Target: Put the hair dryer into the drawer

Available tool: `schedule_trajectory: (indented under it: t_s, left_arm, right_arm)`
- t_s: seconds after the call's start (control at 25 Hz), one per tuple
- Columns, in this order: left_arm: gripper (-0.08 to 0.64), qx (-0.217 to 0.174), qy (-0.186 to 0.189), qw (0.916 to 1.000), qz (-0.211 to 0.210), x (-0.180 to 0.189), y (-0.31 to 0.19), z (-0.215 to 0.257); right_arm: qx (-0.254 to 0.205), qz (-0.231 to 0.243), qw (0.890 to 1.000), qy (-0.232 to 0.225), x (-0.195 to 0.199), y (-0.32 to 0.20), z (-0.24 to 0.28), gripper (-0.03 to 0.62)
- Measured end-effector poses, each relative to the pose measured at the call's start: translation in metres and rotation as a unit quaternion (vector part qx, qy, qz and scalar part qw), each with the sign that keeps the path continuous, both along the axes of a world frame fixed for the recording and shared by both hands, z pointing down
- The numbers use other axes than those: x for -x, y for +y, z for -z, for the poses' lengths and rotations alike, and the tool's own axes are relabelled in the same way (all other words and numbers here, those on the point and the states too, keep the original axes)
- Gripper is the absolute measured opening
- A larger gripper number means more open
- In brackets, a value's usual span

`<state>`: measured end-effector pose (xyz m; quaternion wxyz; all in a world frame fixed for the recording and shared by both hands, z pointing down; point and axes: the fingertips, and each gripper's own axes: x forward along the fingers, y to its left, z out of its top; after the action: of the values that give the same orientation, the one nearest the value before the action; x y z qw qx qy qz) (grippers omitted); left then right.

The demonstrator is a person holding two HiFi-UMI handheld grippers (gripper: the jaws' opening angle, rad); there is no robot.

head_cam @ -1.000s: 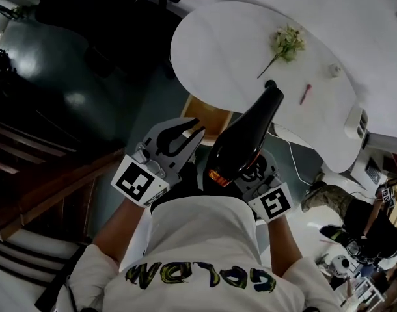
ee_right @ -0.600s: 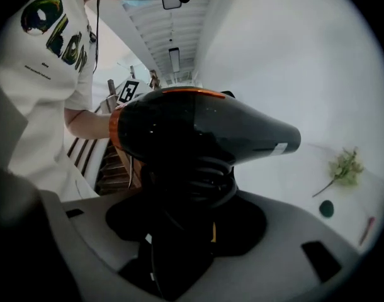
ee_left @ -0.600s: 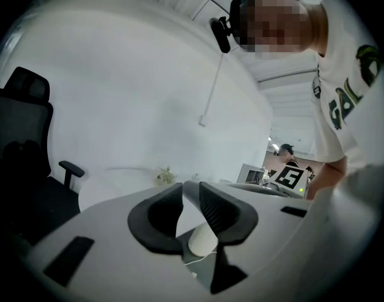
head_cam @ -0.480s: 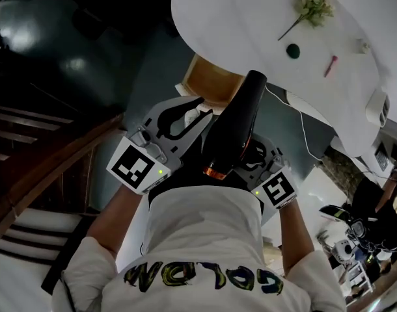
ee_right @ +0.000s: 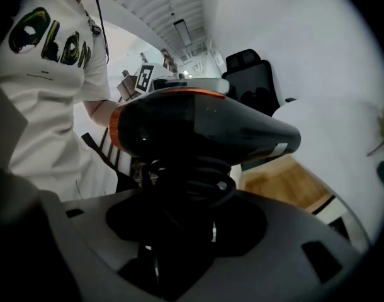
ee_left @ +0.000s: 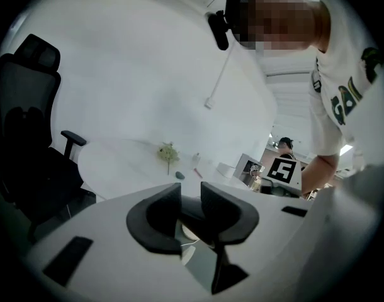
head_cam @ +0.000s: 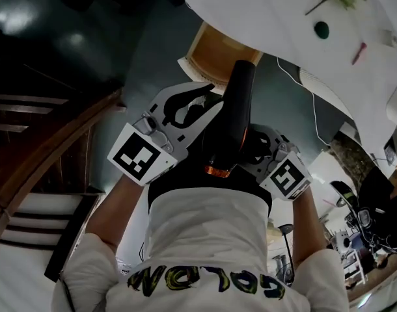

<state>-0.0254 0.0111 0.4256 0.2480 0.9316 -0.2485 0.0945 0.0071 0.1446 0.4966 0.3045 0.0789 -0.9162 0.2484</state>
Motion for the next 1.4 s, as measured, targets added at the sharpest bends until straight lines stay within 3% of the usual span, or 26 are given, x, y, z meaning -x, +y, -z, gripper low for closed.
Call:
schedule_trajectory:
  t_s: [0.52, 0.72, 1.4]
  left_arm:
    - [0.107, 0.032, -0.010, 0.9993, -0.014, 0.007, 0.008, -0.059]
    - [0.103, 0.040, -0.013, 0.9990, -0.015, 0.006, 0.000, -0.075]
    - [0.103, 0.045, -0.047, 0.9974, -0.030, 0.025, -0.024, -0.112]
  right_arm:
    - [0.093, 0.045, 0.994, 0.036, 0.004, -0.010, -0.059, 0.256]
    - [0.103, 0.056, 0.991, 0.060, 0.002, -0.025, -0.080, 0.256]
    - [0.125, 0.023, 0.983, 0.136, 0.008, -0.078, -0.132, 0.256]
